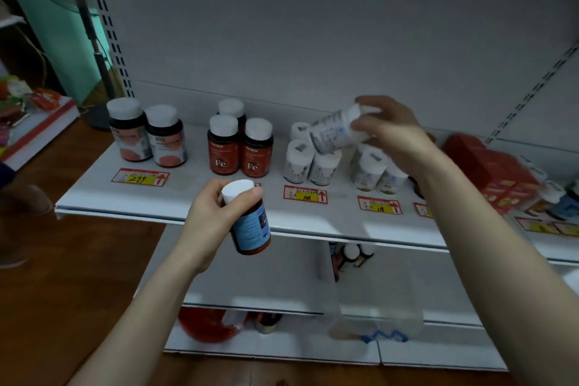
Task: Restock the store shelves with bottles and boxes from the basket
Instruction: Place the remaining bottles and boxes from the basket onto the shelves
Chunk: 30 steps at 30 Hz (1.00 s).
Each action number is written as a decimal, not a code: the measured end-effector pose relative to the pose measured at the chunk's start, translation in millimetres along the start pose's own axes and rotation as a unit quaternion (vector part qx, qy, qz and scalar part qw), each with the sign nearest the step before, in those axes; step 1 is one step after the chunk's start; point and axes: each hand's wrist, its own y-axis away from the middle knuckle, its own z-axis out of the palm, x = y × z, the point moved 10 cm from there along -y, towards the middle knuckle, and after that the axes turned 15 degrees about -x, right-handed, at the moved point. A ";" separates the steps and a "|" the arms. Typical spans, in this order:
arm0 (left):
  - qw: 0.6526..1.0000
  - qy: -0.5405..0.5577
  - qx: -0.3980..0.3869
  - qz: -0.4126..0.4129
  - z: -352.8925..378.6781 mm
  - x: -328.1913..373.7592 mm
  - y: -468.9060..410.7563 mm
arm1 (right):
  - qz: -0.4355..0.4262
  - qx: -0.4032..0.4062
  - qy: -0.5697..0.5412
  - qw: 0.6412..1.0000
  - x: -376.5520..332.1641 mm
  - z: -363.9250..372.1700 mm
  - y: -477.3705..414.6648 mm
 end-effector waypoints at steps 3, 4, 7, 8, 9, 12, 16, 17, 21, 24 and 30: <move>1.000 -0.016 0.017 -0.004 0.7 5.7 -8.0 | -0.032 0.059 0.084 0.994 -13.5 -23.3 -27.9; 0.999 -0.024 0.023 -0.005 1.7 7.3 -10.9 | -0.042 0.060 0.101 0.992 -15.5 -26.4 -37.8; 0.998 -0.041 0.044 -0.003 4.2 11.5 -19.8 | -0.047 0.023 0.144 0.988 -9.3 -25.9 -68.4; 0.998 -0.039 0.050 -0.001 5.5 12.5 -22.6 | -0.040 0.013 0.161 0.986 -4.6 -26.3 -78.5; 0.998 -0.037 0.055 0.002 6.9 13.3 -24.8 | -0.028 0.005 0.179 0.983 1.1 -27.0 -88.3; 0.997 -0.035 0.068 0.002 10.4 12.9 -29.9 | 0.007 -0.031 0.216 0.976 19.4 -25.2 -114.3; 0.996 -0.032 0.085 0.006 11.6 12.0 -32.1 | 0.044 -0.122 0.243 0.961 47.4 -5.1 -137.3; 0.996 -0.028 0.090 0.007 11.5 12.0 -32.3 | 0.052 -0.137 0.245 0.958 54.0 -0.7 -141.3; 0.995 -0.024 0.102 0.007 11.8 11.4 -34.2 | 0.088 -0.176 0.229 0.953 80.2 11.7 -152.0; 0.994 -0.030 0.109 0.005 12.3 10.6 -35.9 | 0.097 -0.187 0.213 0.954 93.5 18.2 -154.8; 0.993 -0.041 0.113 0.002 14.7 8.5 -39.1 | 0.117 -0.200 0.205 0.951 111.7 26.1 -154.2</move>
